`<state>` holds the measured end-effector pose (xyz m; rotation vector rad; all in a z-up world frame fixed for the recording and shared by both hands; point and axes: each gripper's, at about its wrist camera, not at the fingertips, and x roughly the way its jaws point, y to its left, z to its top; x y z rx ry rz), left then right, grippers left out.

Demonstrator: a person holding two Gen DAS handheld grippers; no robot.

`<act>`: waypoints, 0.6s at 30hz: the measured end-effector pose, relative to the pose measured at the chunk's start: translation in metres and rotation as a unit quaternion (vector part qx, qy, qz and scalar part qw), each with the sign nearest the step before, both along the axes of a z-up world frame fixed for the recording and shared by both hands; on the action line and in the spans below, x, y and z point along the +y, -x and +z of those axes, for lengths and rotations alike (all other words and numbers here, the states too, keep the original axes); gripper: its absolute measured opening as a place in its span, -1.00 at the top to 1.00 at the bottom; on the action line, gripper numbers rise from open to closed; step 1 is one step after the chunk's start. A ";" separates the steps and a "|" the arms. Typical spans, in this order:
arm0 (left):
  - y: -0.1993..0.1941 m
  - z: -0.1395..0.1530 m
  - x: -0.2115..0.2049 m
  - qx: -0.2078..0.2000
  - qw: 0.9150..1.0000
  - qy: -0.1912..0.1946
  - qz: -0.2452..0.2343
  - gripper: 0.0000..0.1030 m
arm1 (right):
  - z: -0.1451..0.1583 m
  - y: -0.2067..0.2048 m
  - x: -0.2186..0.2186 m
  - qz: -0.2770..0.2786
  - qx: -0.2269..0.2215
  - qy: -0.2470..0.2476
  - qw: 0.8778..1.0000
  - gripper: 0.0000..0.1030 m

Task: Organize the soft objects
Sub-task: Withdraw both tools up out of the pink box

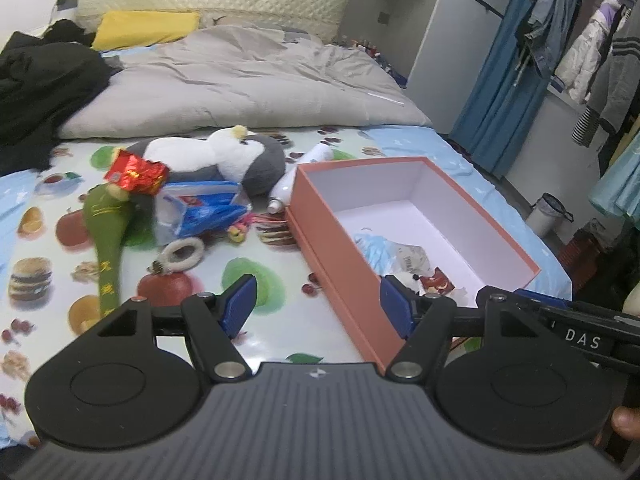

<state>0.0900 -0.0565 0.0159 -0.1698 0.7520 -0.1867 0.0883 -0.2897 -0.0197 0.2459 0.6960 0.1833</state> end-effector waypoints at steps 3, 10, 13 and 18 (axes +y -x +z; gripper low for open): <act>0.014 0.000 0.011 -0.002 1.000 -0.001 0.012 -0.42 | 0.002 0.006 0.012 0.015 -0.002 0.008 1.000 -0.19; 0.044 0.005 0.037 -0.013 0.999 -0.011 0.036 -0.60 | 0.007 0.023 0.035 0.048 -0.013 0.014 0.999 -0.20; 0.055 0.005 0.046 -0.016 0.999 -0.018 0.049 -0.61 | 0.006 0.029 0.045 0.060 -0.014 0.016 0.998 -0.41; 0.064 -0.002 0.060 -0.009 0.998 -0.012 0.065 -0.63 | 0.004 0.033 0.053 0.070 -0.018 0.019 0.997 -0.41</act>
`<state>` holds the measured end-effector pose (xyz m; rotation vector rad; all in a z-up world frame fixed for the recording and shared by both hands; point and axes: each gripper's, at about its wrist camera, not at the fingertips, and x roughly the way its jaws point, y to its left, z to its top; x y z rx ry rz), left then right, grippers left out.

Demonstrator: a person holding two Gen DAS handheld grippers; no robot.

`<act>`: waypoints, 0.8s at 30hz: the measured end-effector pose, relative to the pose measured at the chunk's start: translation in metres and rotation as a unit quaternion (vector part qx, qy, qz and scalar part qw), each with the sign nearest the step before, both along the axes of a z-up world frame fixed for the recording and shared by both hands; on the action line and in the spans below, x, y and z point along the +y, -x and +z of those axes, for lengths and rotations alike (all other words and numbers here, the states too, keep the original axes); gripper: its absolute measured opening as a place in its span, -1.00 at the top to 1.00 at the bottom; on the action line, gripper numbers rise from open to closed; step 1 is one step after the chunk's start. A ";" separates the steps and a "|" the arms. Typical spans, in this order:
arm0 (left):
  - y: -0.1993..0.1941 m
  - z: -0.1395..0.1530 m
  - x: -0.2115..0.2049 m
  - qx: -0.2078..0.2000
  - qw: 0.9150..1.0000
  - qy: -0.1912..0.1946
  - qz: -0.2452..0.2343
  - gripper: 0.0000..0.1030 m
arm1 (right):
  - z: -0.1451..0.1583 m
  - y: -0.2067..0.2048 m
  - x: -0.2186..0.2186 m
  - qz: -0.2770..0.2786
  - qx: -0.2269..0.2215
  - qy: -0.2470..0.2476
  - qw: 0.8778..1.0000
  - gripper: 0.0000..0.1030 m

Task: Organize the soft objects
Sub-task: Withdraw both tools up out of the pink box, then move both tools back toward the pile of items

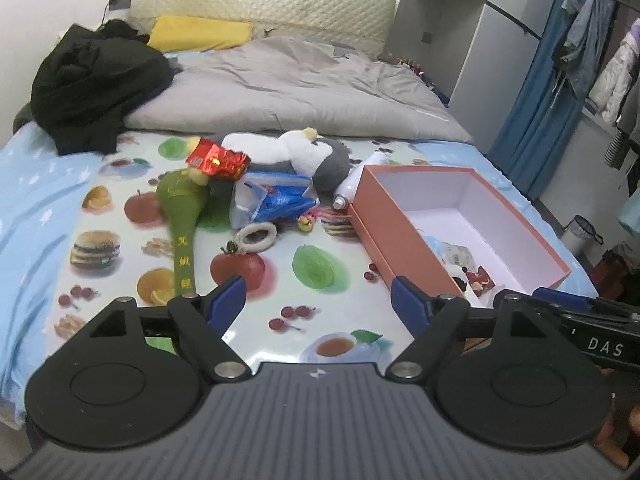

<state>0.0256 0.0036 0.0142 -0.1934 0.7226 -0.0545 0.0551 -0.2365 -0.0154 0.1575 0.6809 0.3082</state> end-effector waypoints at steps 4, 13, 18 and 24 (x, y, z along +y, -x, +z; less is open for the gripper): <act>0.001 -0.012 0.004 0.008 1.000 -0.002 0.011 -0.67 | -0.007 -0.001 0.010 0.016 0.006 0.010 1.000 -0.41; -0.001 -0.030 0.020 0.014 0.999 0.007 0.034 -0.67 | -0.022 -0.009 0.034 0.050 0.020 0.014 0.998 -0.87; -0.013 -0.034 0.030 0.012 0.999 0.014 0.052 -0.67 | -0.014 -0.017 0.047 0.069 0.003 0.018 0.997 -0.93; -0.042 -0.044 0.043 0.021 0.997 0.014 0.074 -0.67 | 0.007 -0.035 0.059 0.066 0.004 0.034 0.997 -0.93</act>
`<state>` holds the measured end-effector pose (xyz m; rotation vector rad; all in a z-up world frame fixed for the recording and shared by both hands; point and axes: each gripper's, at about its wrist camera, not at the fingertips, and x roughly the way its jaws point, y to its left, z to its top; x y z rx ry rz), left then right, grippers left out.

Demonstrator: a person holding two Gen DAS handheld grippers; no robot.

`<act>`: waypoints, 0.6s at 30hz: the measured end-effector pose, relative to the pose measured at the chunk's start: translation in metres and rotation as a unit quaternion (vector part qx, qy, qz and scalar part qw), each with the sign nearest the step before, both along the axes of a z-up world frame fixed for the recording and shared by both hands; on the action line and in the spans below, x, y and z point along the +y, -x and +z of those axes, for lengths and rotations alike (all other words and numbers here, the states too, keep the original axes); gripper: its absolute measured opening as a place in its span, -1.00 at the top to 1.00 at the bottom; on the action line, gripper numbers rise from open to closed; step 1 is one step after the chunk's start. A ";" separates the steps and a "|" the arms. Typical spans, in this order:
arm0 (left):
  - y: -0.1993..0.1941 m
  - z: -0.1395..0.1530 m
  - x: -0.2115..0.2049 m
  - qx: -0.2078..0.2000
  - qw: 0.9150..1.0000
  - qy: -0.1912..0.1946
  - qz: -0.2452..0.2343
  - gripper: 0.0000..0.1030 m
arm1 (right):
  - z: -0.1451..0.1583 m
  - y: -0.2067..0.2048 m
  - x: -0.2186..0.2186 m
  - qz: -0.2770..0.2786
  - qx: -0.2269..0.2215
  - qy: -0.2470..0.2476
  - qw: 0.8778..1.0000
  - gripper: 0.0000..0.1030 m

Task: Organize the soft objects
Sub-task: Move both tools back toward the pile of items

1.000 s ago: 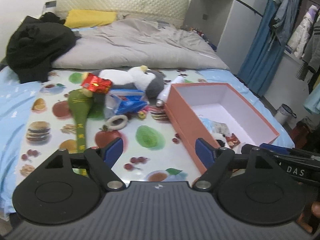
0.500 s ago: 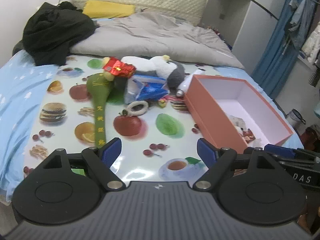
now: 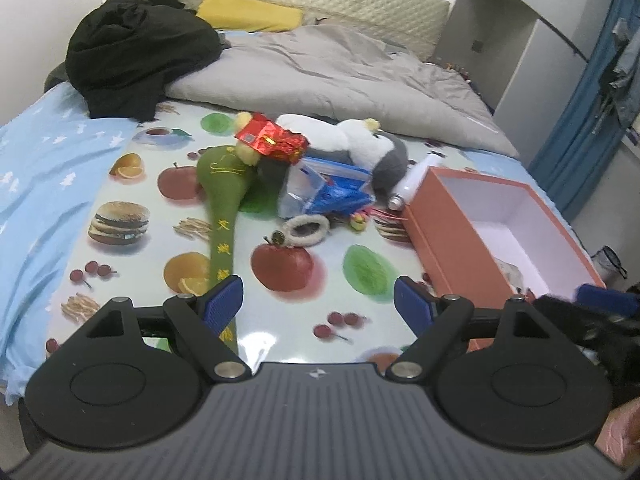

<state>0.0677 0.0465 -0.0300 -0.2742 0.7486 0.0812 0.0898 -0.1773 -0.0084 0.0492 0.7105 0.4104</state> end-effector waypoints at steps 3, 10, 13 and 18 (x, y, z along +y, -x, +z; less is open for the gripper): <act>-0.015 -0.006 0.006 0.006 1.000 -0.001 0.008 -0.67 | 0.011 -0.008 0.005 -0.017 -0.005 0.025 1.000 -0.93; -0.038 -0.020 0.013 0.010 1.000 0.000 0.023 -0.67 | 0.029 -0.025 0.008 -0.040 0.017 0.076 0.996 -0.93; -0.043 -0.027 0.013 0.018 0.999 0.003 0.026 -0.67 | 0.033 -0.029 0.009 -0.051 0.024 0.078 0.995 -0.92; -0.046 -0.040 0.011 0.032 0.999 0.004 0.022 -0.67 | 0.034 -0.033 0.014 -0.059 0.029 0.085 0.994 -0.93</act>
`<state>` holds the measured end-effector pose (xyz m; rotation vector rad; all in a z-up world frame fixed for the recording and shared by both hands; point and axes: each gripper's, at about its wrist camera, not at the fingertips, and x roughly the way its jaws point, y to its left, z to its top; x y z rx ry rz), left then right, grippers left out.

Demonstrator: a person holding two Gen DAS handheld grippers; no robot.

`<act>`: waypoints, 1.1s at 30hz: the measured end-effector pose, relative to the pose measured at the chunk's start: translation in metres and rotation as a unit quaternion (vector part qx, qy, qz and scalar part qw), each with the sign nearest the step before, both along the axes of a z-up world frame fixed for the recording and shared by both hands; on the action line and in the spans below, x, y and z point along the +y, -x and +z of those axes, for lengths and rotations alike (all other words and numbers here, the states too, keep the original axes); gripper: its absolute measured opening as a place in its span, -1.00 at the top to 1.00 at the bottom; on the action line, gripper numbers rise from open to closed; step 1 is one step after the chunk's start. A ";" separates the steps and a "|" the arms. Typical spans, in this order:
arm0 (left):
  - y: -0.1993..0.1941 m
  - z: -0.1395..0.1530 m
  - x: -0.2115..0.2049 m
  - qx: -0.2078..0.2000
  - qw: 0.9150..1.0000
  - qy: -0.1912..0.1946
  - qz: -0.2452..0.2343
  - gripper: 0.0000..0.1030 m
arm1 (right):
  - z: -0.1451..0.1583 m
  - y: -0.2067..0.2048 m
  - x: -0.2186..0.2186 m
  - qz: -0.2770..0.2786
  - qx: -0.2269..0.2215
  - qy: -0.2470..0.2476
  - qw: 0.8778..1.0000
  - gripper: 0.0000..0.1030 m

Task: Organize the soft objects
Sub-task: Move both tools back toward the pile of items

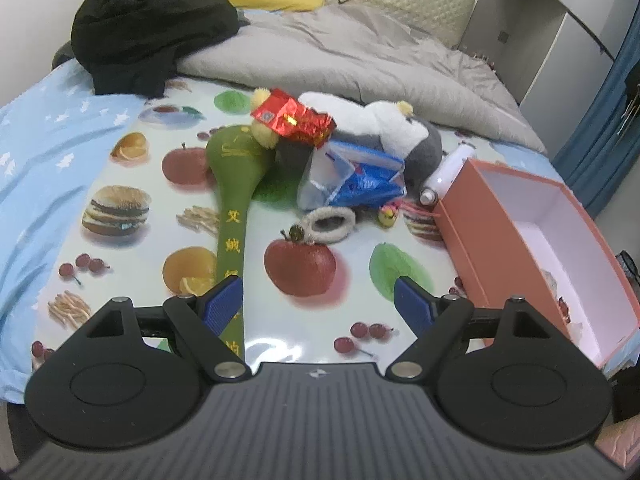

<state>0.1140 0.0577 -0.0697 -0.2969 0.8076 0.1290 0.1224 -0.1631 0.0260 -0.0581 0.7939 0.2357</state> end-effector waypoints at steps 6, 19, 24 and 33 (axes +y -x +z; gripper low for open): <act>-0.007 -0.014 0.005 0.008 1.000 0.009 0.004 -0.67 | -0.009 -0.011 0.010 0.001 0.021 0.005 1.000 -0.92; -0.041 -0.042 0.020 0.027 0.999 0.021 0.005 -0.67 | -0.036 -0.052 0.037 0.011 0.057 0.027 0.998 -0.92; -0.065 -0.054 0.021 0.034 0.999 0.022 -0.003 -0.67 | -0.053 -0.076 0.043 0.011 0.071 0.028 0.997 -0.92; -0.118 -0.082 0.031 0.037 0.999 0.015 -0.010 -0.67 | -0.097 -0.126 0.057 0.027 0.084 0.048 0.995 -0.93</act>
